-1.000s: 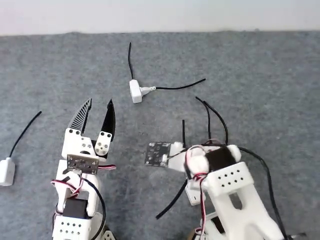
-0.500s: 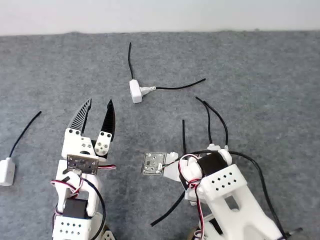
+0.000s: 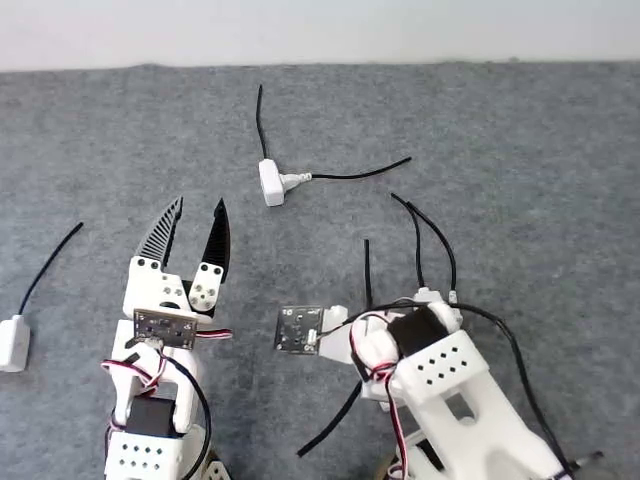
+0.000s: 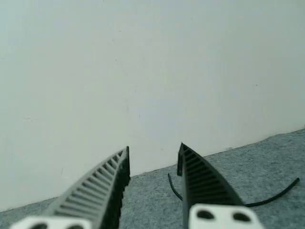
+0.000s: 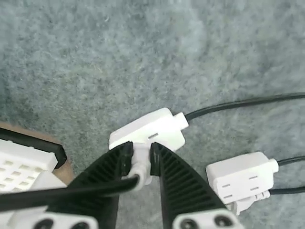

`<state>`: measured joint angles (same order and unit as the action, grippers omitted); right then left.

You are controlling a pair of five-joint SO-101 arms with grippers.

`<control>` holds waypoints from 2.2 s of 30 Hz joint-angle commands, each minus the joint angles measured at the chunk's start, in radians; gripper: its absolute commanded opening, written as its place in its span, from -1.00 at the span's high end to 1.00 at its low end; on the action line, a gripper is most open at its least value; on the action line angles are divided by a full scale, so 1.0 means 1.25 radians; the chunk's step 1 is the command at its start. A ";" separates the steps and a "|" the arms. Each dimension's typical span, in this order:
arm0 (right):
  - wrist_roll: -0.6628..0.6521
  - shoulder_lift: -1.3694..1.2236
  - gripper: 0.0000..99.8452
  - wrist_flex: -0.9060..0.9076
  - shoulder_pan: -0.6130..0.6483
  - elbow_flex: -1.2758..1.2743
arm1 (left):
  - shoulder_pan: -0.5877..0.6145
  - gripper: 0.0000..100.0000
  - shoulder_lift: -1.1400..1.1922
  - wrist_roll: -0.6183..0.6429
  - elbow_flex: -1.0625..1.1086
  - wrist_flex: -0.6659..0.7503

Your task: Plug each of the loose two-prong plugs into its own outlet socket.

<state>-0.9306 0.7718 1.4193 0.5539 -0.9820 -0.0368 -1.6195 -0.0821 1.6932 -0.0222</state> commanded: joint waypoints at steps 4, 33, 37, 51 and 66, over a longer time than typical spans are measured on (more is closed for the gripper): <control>0.056 0.006 0.98 -0.006 0.048 0.005 | 0.000 0.67 0.006 -0.010 -0.004 0.023; -0.117 0.004 0.98 -0.084 -0.182 -0.096 | -0.001 0.67 0.006 -0.011 -0.004 0.023; -0.117 0.004 0.98 -0.084 -0.184 -0.043 | -0.001 0.67 0.006 -0.011 -0.004 0.023; -0.117 0.004 0.98 -0.226 -0.179 0.231 | -0.014 0.67 0.006 -0.009 -0.004 0.021; -0.118 0.006 0.98 -0.234 0.058 0.765 | -0.188 0.67 -0.010 -0.088 -0.048 0.018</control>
<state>-1.0641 0.7718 1.0879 0.5478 -0.1780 -0.2117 -1.6195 -0.1695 1.6932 -0.0222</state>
